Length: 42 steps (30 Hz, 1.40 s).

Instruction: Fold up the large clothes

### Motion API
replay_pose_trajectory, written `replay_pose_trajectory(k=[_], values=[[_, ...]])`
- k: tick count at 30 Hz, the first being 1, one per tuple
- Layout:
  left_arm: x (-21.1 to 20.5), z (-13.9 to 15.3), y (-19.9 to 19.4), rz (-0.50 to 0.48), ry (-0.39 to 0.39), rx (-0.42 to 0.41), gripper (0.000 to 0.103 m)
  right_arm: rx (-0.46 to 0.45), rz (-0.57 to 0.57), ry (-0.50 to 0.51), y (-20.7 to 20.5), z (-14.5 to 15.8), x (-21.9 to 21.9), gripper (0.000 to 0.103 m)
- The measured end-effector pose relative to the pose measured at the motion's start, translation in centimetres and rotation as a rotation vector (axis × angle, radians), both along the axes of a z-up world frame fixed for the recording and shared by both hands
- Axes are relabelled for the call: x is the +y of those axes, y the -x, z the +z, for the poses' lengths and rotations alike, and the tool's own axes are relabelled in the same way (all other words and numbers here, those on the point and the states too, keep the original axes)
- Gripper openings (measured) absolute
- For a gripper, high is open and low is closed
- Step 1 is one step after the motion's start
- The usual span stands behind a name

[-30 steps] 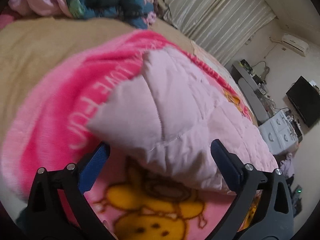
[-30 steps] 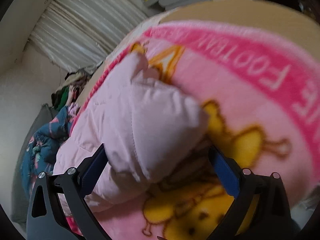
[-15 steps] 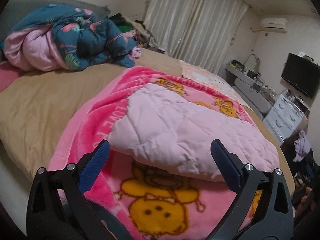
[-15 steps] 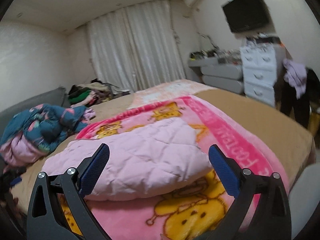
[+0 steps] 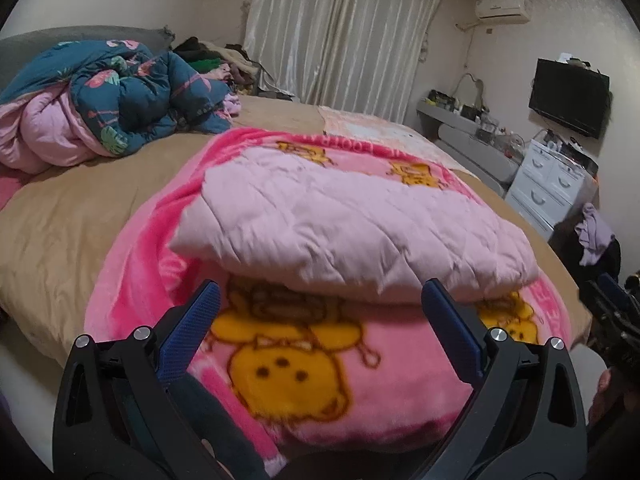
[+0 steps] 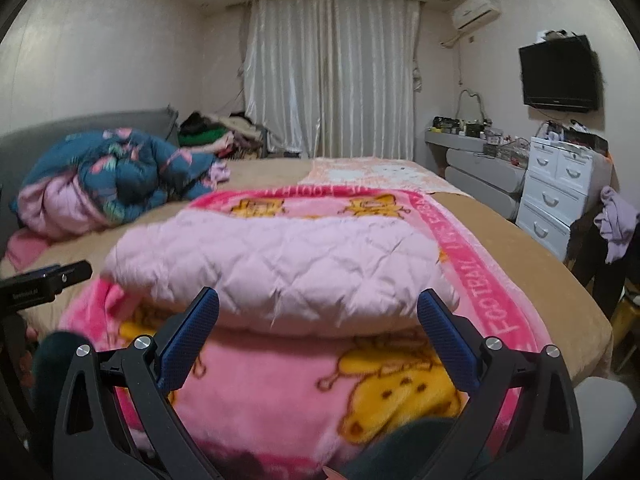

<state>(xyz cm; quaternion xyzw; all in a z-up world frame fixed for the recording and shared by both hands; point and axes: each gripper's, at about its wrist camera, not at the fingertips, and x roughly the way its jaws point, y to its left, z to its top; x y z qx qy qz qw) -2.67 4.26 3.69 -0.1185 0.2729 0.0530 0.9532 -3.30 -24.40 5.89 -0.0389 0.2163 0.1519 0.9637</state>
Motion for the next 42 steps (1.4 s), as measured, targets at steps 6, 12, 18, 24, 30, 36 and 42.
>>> replay_pose_trajectory(k=[6, 12, 18, 24, 30, 36, 42], values=[[-1.2, 0.1, 0.4, -0.026, -0.025, -0.004, 0.094, 0.053, 0.009, 0.042, 0.0, -1.5, 1.6, 0.099], [-1.5, 0.0, 0.4, -0.030, -0.023, 0.000, 0.094, 0.066, 0.016, 0.024, -0.5, -1.5, 1.6, 0.099], [-1.6, 0.1, 0.5, -0.031, -0.021, -0.002, 0.094, 0.068, 0.008, 0.013, -0.6, -1.6, 1.5, 0.099], [-1.8, 0.2, 0.4, -0.038, -0.019, 0.000, 0.094, 0.066, 0.007, 0.011, -0.7, -1.6, 1.4, 0.099], [-1.7, 0.3, 0.3, -0.037, -0.019, -0.001, 0.094, 0.063, 0.002, 0.004, -0.7, -1.3, 1.2, 0.099], [-1.8, 0.3, 0.3, -0.036, -0.021, 0.001, 0.094, 0.064, 0.003, 0.004, -0.7, -1.3, 1.2, 0.099], [-1.8, 0.3, 0.2, -0.035, -0.020, 0.000, 0.094, 0.063, 0.003, 0.003, -0.7, -1.3, 1.2, 0.099]])
